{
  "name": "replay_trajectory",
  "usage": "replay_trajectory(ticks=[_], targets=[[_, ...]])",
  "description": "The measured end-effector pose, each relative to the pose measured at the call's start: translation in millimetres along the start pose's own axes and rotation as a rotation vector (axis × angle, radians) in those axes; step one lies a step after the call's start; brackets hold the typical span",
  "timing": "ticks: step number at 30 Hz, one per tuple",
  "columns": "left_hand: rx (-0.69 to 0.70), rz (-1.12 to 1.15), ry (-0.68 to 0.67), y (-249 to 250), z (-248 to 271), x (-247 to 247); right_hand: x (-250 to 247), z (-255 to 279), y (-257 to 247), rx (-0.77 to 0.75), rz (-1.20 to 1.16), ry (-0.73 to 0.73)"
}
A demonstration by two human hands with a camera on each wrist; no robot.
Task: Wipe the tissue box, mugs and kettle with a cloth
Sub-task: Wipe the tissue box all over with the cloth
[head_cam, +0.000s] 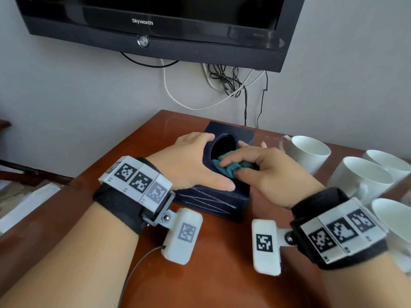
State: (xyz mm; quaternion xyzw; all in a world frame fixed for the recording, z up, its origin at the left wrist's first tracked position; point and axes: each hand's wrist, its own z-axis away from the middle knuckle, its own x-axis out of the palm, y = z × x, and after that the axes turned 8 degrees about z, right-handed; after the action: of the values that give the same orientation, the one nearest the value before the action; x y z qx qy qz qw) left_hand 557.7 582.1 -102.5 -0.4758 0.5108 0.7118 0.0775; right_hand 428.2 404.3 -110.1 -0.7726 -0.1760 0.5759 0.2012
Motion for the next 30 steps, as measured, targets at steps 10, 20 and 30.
replay_trajectory(ticks=[10, 20, 30], targets=[[-0.114, 0.023, -0.074, 0, 0, 0, 1, -2, -6, -0.011, 0.127, -0.007], [-0.138, 0.03, -0.112, -12, -4, -5, -11, -16, -2, 0.217, 0.314, 0.061], [-0.059, 0.155, -0.12, -34, -13, -7, -19, -67, 11, 0.363, 0.475, -0.08]])
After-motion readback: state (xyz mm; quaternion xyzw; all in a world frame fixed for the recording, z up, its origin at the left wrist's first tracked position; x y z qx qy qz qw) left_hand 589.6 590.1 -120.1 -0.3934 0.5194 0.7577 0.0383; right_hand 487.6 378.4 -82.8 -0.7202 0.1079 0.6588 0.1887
